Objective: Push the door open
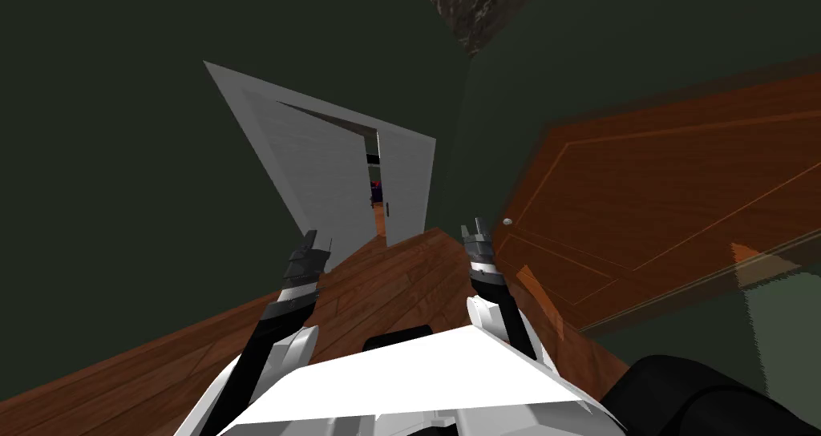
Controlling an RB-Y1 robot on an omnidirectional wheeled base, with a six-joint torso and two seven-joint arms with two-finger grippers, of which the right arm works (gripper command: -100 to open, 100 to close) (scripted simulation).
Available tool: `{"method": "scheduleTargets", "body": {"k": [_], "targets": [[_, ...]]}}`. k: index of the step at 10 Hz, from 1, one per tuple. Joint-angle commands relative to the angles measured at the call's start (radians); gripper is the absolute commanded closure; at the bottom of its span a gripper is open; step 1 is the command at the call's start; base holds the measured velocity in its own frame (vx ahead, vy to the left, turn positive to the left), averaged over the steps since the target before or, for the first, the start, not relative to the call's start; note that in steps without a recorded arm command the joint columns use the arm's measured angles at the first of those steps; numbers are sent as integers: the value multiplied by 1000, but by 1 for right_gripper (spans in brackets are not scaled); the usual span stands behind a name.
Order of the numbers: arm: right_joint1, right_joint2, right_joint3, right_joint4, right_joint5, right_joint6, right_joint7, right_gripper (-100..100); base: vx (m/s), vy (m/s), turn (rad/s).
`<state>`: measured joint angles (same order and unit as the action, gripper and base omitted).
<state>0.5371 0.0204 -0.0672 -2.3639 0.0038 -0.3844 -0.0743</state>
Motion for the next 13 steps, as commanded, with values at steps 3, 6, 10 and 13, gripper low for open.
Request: {"method": "scheduleTargets", "body": {"k": [3,6,10,13], "targets": [[-15,-28,10,66,-50,-30,-45,-100,112,0,163],[-30,-49,20,133,-101,-60,-92,-100,159,1,190],[-50,-70,33,219,-166,-98,-151,-100,124,-19,182],[-61,-79,40,270,-204,-121,-185,-100,103,-16,140]]}}
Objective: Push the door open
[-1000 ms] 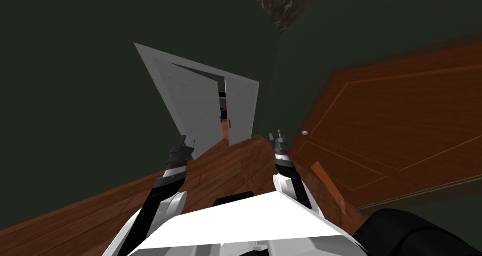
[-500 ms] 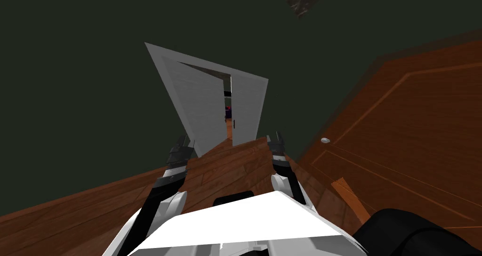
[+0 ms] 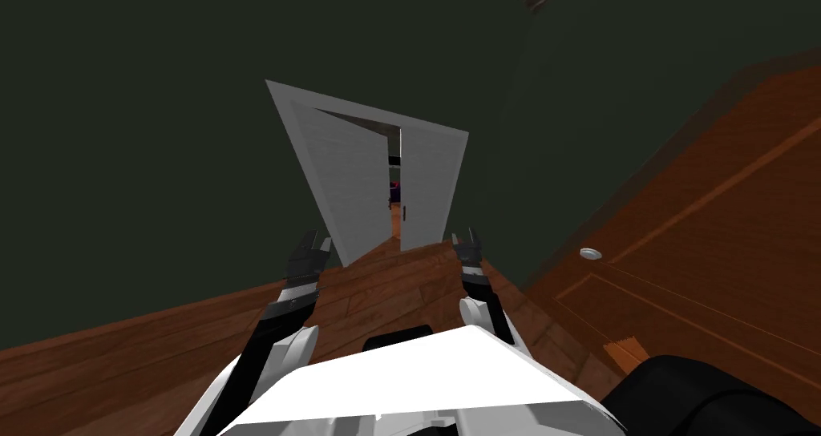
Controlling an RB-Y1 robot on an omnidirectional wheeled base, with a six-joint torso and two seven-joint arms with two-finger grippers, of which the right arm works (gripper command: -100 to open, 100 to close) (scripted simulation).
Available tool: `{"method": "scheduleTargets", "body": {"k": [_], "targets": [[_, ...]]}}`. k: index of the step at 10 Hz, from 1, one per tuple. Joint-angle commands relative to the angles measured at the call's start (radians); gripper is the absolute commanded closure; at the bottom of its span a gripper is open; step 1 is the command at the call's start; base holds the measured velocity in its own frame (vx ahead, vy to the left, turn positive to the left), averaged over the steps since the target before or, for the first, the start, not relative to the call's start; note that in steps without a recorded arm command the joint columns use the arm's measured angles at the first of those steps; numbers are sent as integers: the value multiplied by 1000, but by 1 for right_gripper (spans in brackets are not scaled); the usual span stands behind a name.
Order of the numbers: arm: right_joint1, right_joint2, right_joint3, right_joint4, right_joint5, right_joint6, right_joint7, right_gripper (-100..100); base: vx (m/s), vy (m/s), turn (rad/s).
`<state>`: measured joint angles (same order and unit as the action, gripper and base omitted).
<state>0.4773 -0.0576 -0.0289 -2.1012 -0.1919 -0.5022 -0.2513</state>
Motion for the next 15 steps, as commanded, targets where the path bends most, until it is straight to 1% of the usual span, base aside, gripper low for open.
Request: {"method": "scheduleTargets", "body": {"k": [1,8,15], "targets": [[-9,-8,7,40,-34,-18,-31,-100,128,-2,220],[-38,-26,26,169,-131,-76,-119,-100,102,-32,161],[-70,-38,47,307,-236,-138,-214,-100,89,-38,170]]}}
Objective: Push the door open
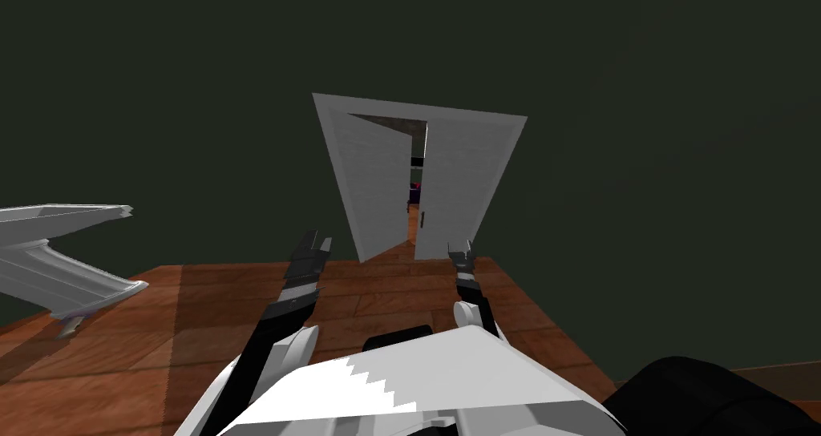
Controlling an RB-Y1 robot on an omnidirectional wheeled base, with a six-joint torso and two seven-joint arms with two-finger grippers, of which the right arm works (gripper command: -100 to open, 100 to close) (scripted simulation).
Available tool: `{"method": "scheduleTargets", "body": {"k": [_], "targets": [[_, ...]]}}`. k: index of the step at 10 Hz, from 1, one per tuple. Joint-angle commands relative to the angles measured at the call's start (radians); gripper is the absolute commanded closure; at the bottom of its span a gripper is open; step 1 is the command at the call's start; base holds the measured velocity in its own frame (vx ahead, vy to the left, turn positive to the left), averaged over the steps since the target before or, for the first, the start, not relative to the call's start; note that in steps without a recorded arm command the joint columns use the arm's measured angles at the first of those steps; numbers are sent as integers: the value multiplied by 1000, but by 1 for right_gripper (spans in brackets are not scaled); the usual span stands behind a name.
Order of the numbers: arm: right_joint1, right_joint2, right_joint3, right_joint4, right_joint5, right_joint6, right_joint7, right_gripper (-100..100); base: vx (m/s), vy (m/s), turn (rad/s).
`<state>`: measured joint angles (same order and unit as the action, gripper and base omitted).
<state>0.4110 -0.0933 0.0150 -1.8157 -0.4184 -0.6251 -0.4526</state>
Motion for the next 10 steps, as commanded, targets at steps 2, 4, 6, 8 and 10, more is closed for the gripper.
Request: {"method": "scheduleTargets", "body": {"k": [2,4,6,8,10], "targets": [[-12,-5,9,62,-40,-33,-41,-100,95,-38,163],[-22,-8,15,102,-70,-51,-68,-100,89,-45,156],[-35,-11,24,163,-116,-78,-110,-100,97,-62,248],[-44,-13,30,204,-147,-96,-138,-100,116,-74,182],[-58,-14,39,263,-192,-123,-179,-100,115,-88,258]]}}
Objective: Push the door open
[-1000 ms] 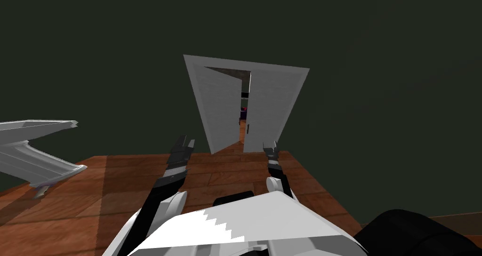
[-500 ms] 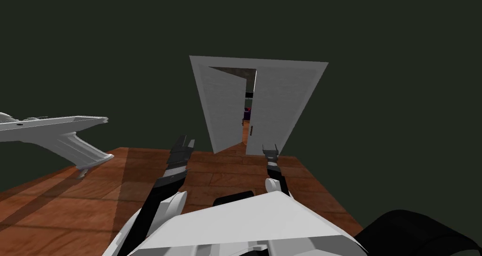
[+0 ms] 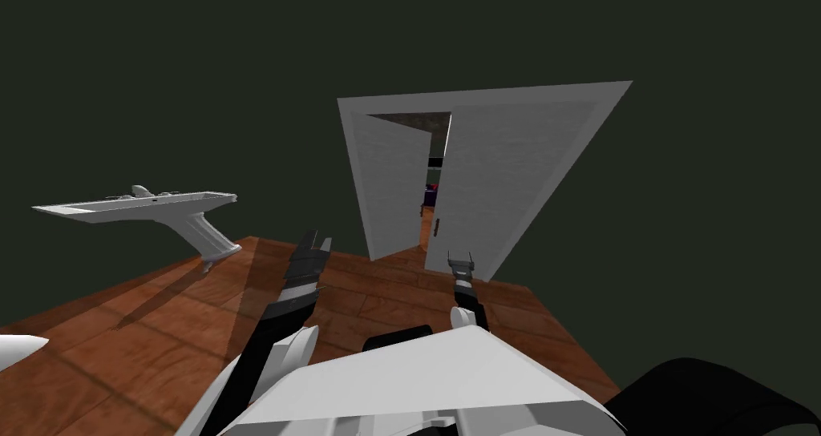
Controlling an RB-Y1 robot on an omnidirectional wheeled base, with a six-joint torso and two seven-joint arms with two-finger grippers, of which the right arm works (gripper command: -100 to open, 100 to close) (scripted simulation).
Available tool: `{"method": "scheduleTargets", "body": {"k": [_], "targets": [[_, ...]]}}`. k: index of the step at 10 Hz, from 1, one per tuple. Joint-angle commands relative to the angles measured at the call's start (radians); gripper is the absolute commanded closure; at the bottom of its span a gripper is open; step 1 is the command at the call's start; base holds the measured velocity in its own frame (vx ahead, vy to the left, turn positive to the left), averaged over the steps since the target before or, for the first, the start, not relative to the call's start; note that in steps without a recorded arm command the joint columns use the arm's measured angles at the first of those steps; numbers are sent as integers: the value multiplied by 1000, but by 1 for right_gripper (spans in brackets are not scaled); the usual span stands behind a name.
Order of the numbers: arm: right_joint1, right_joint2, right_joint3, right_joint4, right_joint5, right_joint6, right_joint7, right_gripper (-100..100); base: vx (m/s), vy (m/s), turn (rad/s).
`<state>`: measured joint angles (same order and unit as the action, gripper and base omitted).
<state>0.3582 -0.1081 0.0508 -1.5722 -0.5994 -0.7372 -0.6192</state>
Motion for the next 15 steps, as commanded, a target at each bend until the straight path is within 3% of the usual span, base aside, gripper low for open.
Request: {"method": "scheduleTargets", "body": {"k": [1,11,12,15], "targets": [[-10,0,6,39,-26,-20,-26,-100,100,-72,159],[-59,0,39,258,-191,-118,-176,-100,80,-73,175],[-59,0,39,258,-191,-118,-176,-100,68,-81,92],[-74,1,49,320,-239,-146,-219,-100,69,-73,171]]}}
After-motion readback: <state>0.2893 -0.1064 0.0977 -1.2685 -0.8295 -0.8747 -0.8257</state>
